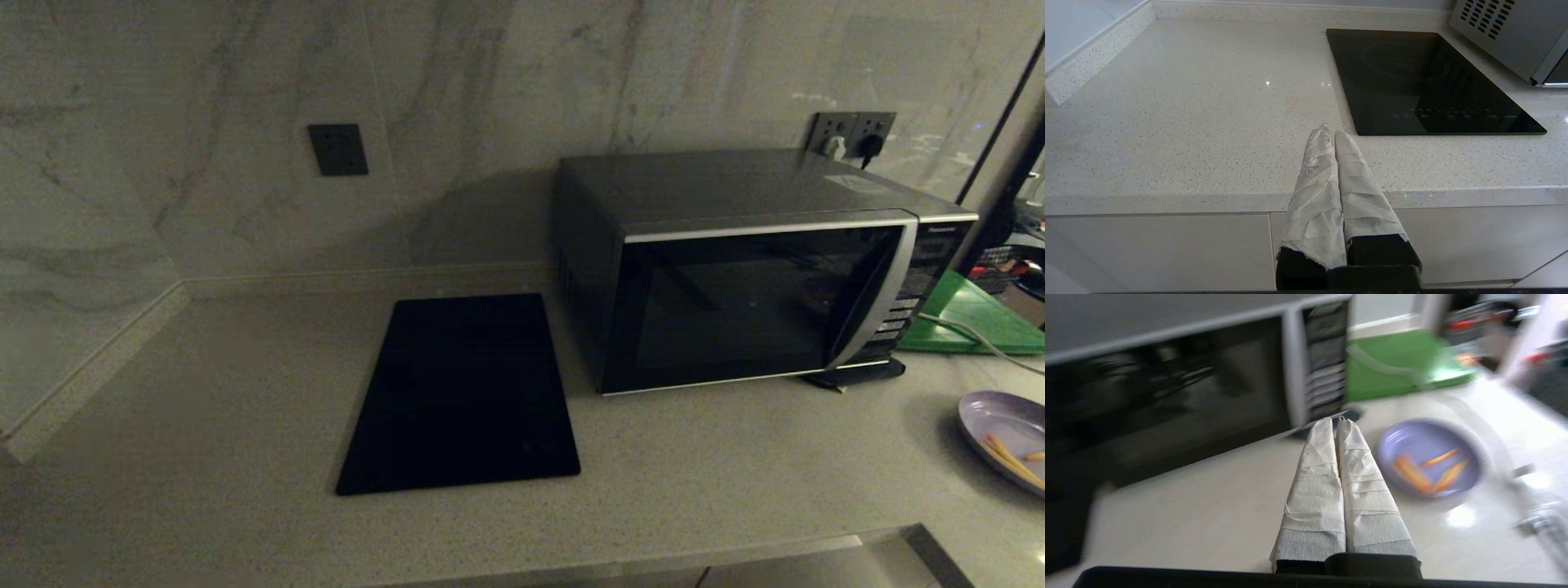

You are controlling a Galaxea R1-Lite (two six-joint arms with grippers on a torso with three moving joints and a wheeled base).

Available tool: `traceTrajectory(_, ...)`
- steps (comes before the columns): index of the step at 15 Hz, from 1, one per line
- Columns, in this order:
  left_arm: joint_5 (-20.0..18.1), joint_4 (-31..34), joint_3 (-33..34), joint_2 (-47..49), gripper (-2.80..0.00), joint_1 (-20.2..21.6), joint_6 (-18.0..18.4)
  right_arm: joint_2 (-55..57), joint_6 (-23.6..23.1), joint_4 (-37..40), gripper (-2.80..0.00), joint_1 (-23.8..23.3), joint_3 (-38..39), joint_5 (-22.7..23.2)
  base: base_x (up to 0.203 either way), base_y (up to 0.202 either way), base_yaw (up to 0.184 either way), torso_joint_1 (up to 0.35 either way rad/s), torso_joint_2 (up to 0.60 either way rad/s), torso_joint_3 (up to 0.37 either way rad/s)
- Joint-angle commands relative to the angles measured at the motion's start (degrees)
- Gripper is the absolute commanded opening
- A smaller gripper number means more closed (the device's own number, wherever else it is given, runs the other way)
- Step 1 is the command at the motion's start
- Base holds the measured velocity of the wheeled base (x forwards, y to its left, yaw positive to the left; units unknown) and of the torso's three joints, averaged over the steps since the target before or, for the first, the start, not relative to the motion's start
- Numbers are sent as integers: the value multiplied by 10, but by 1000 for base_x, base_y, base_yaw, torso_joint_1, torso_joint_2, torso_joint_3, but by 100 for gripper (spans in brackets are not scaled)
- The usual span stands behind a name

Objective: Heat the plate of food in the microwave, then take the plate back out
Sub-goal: Open the microwave oven

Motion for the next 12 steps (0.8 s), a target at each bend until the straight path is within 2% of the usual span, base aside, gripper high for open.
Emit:
traceTrajectory(1, 0, 0, 0, 1, -280, 0, 0, 103, -15, 12, -280, 0, -90, -29, 0, 0, 0, 0, 0, 0)
traceTrajectory(4, 0, 0, 0, 1, -280, 0, 0, 144, -23, 83, -280, -1, -177, -40, 0, 0, 0, 0, 0, 0)
traceTrajectory(9, 0, 0, 0, 1, -280, 0, 0, 192, -40, 74, -280, -15, -190, -39, 0, 0, 0, 0, 0, 0)
traceTrajectory(12, 0, 0, 0, 1, -280, 0, 0, 205, -40, 66, -280, -5, -197, -84, 0, 0, 0, 0, 0, 0)
